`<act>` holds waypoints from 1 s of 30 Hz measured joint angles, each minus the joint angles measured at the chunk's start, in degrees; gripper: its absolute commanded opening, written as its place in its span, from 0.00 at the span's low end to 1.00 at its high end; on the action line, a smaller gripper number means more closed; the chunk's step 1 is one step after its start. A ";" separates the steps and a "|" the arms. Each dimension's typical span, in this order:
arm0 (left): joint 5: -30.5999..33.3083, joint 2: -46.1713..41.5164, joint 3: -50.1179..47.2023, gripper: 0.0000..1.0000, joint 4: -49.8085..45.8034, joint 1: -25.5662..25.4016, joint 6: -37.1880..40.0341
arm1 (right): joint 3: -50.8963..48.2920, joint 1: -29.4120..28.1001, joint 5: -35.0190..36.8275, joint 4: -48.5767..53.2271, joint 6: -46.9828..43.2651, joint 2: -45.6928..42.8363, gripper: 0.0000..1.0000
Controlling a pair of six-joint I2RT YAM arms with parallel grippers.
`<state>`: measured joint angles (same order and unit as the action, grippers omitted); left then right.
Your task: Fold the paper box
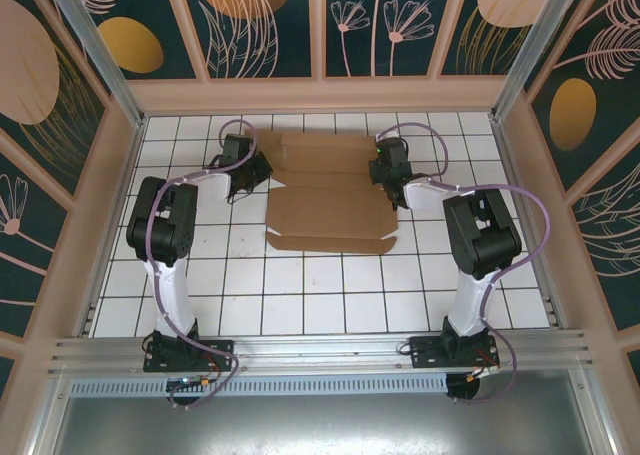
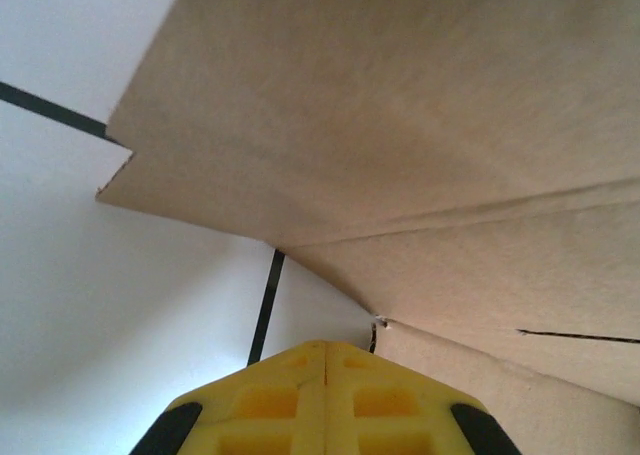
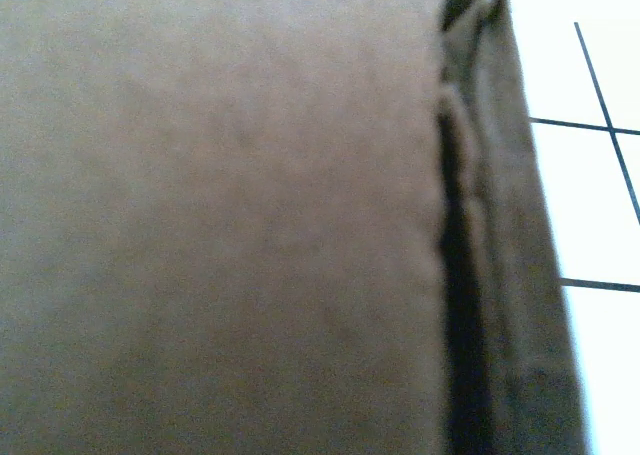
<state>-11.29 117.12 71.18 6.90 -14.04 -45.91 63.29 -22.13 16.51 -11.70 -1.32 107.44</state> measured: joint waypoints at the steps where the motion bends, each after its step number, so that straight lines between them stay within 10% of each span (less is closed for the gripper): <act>1: -0.15 0.20 -0.02 0.07 0.02 -0.13 -0.09 | 0.00 0.00 0.00 0.00 0.00 0.00 0.00; 30: -9.81 5.46 0.72 0.10 7.34 -4.26 -4.96 | 0.26 -0.15 0.17 0.66 0.00 0.00 0.00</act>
<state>-21.10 122.58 71.90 14.24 -18.31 -50.87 63.55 -22.28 16.69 -11.05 -1.32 107.44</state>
